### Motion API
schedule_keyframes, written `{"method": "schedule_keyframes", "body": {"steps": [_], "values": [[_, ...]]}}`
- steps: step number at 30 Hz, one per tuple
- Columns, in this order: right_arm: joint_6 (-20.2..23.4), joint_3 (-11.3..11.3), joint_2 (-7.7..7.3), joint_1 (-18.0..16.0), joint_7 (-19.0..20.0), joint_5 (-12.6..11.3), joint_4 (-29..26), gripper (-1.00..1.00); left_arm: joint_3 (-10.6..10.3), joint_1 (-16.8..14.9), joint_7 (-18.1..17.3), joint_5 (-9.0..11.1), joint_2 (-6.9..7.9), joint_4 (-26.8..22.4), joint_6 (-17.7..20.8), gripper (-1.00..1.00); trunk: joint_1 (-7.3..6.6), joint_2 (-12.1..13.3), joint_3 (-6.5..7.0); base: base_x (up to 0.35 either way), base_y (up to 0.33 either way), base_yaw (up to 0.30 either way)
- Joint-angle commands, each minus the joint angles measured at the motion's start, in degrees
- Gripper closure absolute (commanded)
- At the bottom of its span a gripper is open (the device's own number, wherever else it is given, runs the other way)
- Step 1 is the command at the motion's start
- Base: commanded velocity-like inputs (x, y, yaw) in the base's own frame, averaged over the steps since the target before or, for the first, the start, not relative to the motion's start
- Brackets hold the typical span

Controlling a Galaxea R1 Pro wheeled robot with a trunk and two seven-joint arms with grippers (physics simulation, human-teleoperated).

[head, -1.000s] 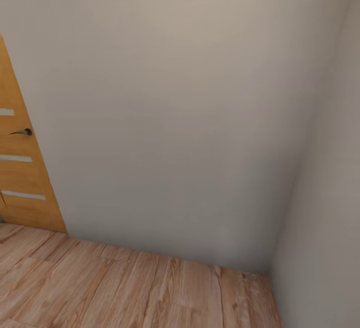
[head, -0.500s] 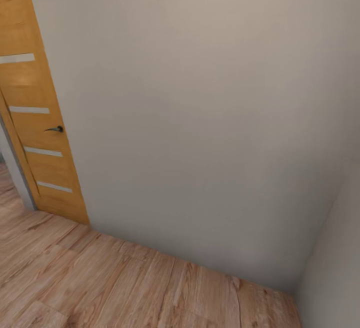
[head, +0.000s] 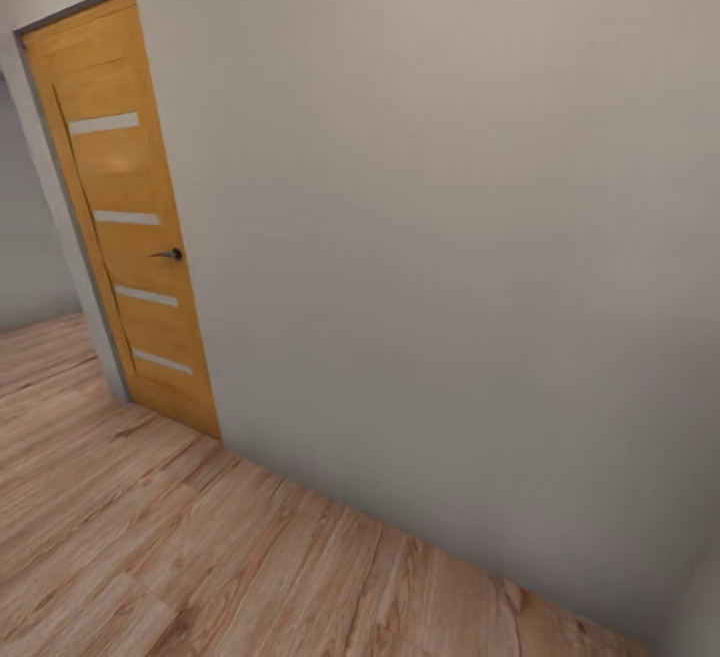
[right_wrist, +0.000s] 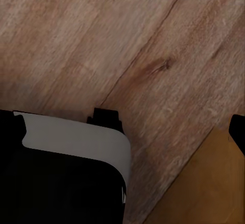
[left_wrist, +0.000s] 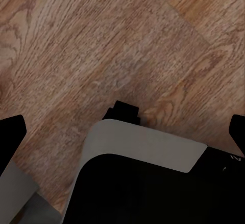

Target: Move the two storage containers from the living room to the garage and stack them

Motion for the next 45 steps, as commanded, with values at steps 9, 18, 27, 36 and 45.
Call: {"method": "schedule_keyframes", "body": {"steps": [9,18,27,36,45], "values": [[-0.38,0.49,0.0,-0.06,-0.03,-0.59,0.18,-1.0,-0.29,-0.06,0.15,0.41,-0.11,0.05,-0.18,-1.0,0.03,-0.03,-0.06,0.319,0.0,0.27],[-0.43,0.49,-0.01,-0.06,-0.04,-0.59,0.18,-1.0,-0.29,-0.06,0.15,0.41,-0.11,0.05,-0.25,-1.0,0.03,-0.03,-0.06,0.32,0.0,0.27],[-0.42,0.49,0.0,-0.06,-0.04,-0.59,0.18,-1.0,-0.29,-0.06,0.15,0.41,-0.1,0.05,-0.22,-1.0,0.03,-0.03,-0.06,0.302,0.0,0.27],[-0.4,0.49,-0.01,-0.06,-0.04,-0.59,0.18,-1.0,-0.29,-0.06,0.15,0.4,-0.11,0.05,-0.27,-1.0,0.03,-0.03,-0.06,0.24,0.0,0.27],[-0.45,0.49,-0.01,-0.06,-0.04,-0.59,0.18,-1.0,-0.29,-0.06,0.17,0.24,-0.09,-0.07,-0.27,-1.0,0.03,-0.03,-0.06,0.016,0.0,0.27]]}}
